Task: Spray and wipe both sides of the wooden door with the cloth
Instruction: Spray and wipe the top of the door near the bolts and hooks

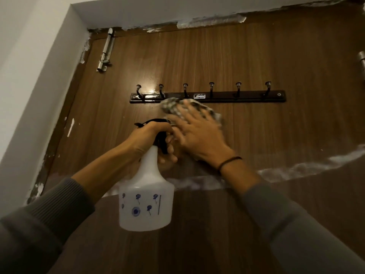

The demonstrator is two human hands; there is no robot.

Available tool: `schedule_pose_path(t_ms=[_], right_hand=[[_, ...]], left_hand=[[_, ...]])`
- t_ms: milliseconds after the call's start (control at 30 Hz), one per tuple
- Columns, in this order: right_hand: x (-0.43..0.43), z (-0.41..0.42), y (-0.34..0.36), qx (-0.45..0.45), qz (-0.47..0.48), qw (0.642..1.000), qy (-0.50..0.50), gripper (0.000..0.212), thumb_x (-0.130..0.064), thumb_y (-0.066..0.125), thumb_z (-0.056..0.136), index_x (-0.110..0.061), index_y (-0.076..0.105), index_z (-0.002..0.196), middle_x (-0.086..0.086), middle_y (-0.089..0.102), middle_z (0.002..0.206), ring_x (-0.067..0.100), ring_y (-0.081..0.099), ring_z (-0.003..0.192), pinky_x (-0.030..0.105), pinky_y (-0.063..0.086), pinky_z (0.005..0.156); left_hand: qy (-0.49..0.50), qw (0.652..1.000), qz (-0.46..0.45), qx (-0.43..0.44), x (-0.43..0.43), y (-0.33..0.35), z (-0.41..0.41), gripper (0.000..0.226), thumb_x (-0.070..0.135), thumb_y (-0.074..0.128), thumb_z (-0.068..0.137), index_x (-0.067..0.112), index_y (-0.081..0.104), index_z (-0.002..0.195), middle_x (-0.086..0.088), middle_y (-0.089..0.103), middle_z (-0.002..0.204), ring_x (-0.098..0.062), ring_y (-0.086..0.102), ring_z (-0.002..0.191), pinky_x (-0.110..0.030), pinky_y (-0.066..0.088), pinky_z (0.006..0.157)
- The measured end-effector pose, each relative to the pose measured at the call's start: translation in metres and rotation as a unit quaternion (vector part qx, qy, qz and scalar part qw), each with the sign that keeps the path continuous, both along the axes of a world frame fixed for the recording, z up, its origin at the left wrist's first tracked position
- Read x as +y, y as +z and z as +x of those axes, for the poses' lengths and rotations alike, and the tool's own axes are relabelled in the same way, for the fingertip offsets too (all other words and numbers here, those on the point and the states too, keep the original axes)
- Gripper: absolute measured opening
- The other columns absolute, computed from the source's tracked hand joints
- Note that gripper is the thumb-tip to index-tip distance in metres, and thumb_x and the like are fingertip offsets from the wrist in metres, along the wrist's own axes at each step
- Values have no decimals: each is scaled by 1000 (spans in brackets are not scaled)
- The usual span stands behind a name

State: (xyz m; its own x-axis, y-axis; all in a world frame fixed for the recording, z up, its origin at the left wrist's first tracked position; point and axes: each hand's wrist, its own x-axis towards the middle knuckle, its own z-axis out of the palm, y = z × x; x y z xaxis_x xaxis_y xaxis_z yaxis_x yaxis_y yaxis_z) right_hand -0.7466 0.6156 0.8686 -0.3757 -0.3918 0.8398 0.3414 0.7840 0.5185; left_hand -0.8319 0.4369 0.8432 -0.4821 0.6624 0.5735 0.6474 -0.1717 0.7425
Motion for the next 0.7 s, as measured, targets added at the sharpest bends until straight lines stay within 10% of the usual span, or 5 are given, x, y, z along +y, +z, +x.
schedule_pose_path(t_ms=[267,700], right_hand=[[28,4,-23,206,-147,967,19,54,-42,28,102,-31,40,154,3,32,164,24,15,155,47,13,123],[-6,-27,-4,58,-15,998,6,58,-42,25,103,-25,32,158,10,29,164,26,27,152,44,23,123]], left_hand=[[37,994,104,-20,-22,9,-1,39,24,57,93,9,58,57,-14,63,60,-34,71,58,-27,47,38],[-19,994,106,-19,-30,24,-20,37,26,59,91,10,59,58,-14,66,63,-35,72,63,-25,48,39]])
